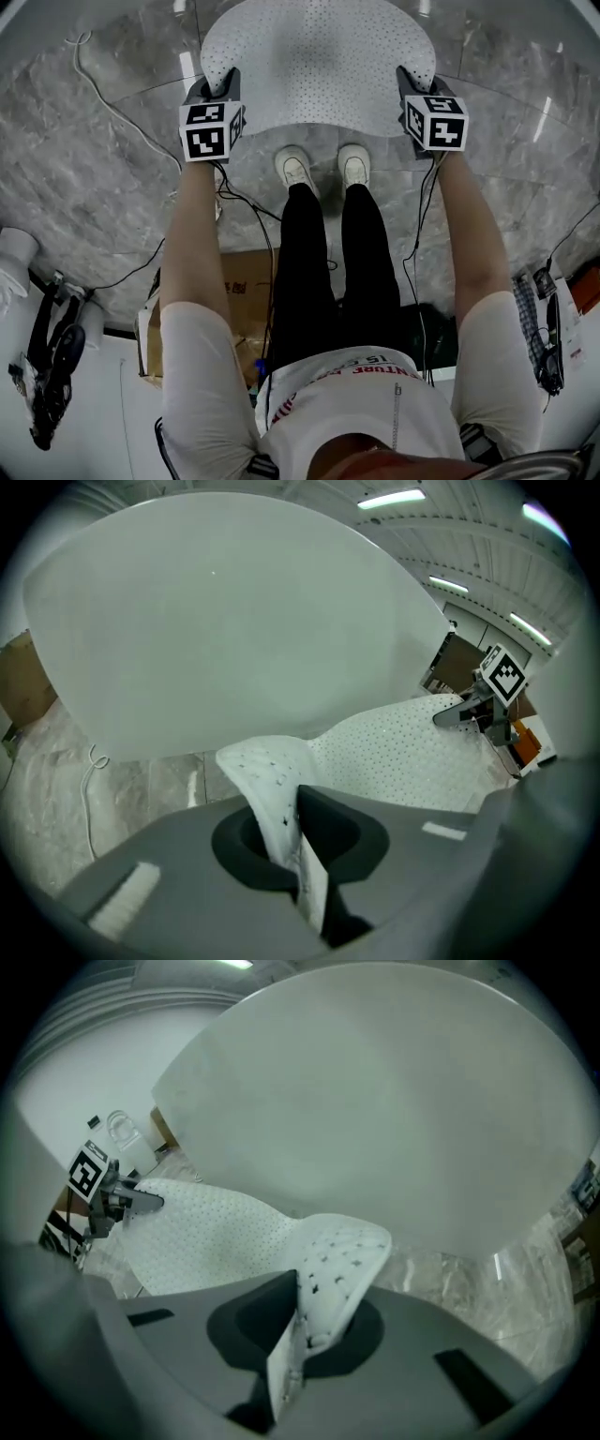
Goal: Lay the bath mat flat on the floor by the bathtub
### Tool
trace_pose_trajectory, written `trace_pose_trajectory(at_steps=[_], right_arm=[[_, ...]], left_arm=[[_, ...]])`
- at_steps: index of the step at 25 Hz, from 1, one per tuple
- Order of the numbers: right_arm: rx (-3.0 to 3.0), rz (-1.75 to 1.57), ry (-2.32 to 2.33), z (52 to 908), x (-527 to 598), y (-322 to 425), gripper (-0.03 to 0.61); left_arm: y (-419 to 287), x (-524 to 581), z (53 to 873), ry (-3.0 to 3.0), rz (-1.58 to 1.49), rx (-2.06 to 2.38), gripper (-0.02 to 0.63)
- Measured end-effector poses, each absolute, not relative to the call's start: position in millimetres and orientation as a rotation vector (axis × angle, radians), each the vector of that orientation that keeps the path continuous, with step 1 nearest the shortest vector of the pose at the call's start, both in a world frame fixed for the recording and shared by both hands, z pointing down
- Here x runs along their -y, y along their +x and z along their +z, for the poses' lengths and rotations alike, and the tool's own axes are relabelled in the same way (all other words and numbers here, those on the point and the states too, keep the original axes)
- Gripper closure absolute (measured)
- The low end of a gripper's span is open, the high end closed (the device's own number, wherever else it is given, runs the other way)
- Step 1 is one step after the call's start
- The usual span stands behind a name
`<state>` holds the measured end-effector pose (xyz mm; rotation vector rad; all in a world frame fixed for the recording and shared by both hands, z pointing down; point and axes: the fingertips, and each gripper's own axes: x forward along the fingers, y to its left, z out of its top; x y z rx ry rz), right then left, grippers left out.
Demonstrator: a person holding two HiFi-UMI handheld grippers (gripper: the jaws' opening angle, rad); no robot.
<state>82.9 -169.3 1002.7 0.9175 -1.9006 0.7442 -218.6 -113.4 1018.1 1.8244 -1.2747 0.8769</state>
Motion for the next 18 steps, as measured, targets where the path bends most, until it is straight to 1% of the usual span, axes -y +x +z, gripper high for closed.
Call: trace_pose_trajectory(at_steps=[7,12,16,17,18], right_arm=[[1.871,0.659,0.904,1045.3,191.2,101.4,0.560],[1.747,0.656,0.899,1077.0,189.0,109.8,0.560],[1.655,0.562,0.904,1095.3,190.9,110.4,0.558],[1.648,0.527,0.918,1095.9,192.7,111.7,0.552],[1.648,0.503,0.929,1095.6,193.6,112.8,0.529]], left_arm=[[-240.0,130.1,1064.2,1.814,0.894,1.289,0.588],[-224.1,118.4,1099.3,1.808,1.034,1.164,0.588],[-227.5,121.4,1116.0,1.740,1.097,1.222,0.567],[-231.2,124.3,1115.5,1.724,1.075,1.265,0.524],[-235.8,127.5,1113.9,1.716,1.044,1.311,0.452]])
